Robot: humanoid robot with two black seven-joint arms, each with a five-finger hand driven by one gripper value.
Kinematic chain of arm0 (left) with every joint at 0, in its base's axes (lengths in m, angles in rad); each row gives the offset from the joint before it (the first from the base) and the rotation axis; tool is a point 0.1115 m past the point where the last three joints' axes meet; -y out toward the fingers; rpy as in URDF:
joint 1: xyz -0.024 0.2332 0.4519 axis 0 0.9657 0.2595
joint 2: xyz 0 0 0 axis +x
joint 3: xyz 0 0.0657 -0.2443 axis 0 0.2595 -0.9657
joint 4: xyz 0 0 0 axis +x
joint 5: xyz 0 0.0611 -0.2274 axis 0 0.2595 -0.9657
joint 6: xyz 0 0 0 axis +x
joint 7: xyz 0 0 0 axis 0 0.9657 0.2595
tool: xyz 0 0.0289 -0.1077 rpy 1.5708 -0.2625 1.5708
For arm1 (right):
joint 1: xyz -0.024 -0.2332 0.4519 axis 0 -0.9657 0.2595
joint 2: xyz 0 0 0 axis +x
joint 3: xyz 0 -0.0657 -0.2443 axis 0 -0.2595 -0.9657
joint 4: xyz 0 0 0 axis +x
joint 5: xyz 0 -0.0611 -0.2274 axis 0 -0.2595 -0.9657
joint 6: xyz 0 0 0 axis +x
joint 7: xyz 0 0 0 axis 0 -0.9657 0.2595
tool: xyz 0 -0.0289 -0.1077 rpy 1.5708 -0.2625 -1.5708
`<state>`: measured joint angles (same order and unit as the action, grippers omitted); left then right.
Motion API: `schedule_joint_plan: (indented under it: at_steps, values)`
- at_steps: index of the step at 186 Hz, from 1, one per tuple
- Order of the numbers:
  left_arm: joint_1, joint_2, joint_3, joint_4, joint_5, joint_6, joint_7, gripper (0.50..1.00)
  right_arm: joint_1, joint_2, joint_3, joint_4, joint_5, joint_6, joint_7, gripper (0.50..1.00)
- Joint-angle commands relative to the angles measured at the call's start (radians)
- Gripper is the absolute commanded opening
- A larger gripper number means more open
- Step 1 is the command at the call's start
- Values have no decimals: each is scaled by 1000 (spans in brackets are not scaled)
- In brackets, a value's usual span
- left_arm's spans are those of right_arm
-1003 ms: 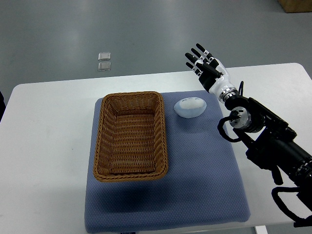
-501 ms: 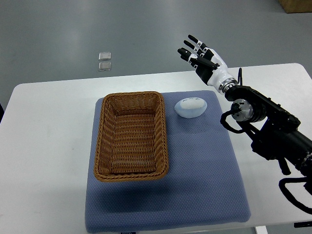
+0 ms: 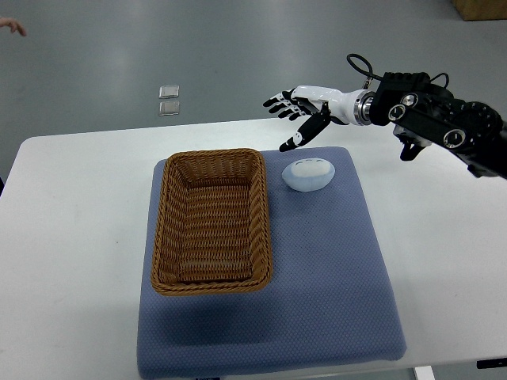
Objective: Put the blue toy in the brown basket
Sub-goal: 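Lower the right hand onto the toy, close fingers, and lift it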
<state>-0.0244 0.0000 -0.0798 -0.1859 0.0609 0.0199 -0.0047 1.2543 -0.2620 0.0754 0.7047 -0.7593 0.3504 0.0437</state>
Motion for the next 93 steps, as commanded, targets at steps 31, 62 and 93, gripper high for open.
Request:
schedule_joint_plan:
  at_steps: [31,62,93]
  values:
    - [0,0,0,-1,0,0,0,1000,139,4,-203,102,-5,82,-171,907]
    - [0,0,0,-1,-1,0,0,1000,92,41,-230,98,-48,35,-169,905]
    - [0,0,0,-1,0,0,0,1000,39,66,-236,78,-127,-27,-165,903]
